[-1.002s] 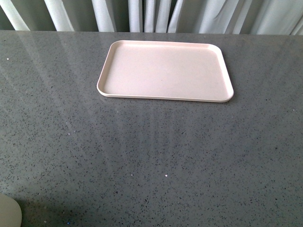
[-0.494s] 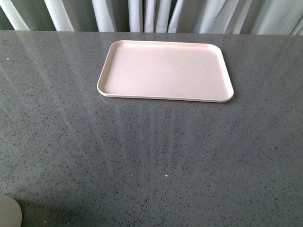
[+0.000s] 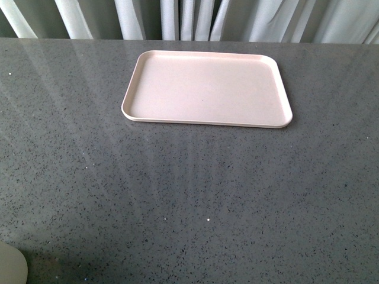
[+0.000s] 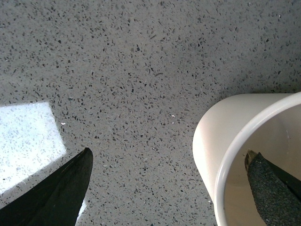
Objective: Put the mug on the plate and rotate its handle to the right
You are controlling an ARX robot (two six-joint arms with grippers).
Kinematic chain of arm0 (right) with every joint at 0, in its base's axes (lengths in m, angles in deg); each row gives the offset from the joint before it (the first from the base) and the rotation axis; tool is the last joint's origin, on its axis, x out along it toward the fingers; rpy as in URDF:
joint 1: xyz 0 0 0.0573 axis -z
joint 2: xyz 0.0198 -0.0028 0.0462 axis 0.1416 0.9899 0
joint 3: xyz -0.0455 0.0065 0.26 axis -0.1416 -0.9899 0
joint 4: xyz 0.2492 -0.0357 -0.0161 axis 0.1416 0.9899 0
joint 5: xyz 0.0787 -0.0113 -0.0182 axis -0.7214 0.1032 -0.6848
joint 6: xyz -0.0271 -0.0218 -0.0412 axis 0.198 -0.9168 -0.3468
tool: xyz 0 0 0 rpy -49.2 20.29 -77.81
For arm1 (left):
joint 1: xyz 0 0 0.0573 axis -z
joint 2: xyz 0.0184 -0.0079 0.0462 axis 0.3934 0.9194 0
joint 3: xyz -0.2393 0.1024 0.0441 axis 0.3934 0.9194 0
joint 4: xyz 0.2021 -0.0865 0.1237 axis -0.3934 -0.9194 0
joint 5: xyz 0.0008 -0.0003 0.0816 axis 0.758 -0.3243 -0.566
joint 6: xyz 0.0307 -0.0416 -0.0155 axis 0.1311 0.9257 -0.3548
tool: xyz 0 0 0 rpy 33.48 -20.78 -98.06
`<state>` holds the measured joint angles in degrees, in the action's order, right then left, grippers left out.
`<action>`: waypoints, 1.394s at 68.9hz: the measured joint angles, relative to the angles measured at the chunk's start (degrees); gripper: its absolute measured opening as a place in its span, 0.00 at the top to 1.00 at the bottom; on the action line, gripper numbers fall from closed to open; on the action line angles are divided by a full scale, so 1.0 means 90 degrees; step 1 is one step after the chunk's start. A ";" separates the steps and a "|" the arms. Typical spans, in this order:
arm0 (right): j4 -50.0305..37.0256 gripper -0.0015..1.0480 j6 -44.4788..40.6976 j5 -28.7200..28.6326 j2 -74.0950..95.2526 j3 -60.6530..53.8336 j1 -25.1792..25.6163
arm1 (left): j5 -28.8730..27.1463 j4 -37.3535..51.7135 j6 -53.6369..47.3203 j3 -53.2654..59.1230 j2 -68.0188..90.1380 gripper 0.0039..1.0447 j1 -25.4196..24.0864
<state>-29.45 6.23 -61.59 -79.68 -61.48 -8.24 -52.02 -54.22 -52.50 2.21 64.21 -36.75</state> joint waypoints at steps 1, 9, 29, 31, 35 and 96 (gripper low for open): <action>0.0000 0.09 0.0000 0.0000 0.0000 0.0000 0.0000 | -0.0010 0.0017 0.0002 0.0005 0.0012 0.14 0.0015; 0.0000 0.09 0.0000 -0.0002 0.0000 0.0000 0.0000 | -0.0100 0.0223 0.0087 0.0075 0.0141 0.40 0.0240; 0.0000 0.09 0.0000 0.0000 0.0000 0.0000 0.0002 | -0.0095 0.0175 0.0522 0.0143 0.0143 0.84 0.0828; 0.0000 0.09 0.0000 0.0000 0.0000 0.0000 0.0000 | -0.0100 0.0158 0.0580 0.0143 0.0143 0.89 0.0874; 0.0000 0.09 0.0000 0.0000 0.0000 0.0000 0.0000 | -0.0078 0.0114 0.0651 0.0143 0.0136 0.98 0.0942; 0.0000 0.09 0.0000 0.0000 -0.0002 0.0000 0.0000 | -0.0743 -0.0539 0.3349 -0.3847 0.1933 0.98 0.4449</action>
<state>-29.45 6.23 -61.59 -79.70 -61.48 -8.24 -58.71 -59.07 -22.36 -32.42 81.61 3.29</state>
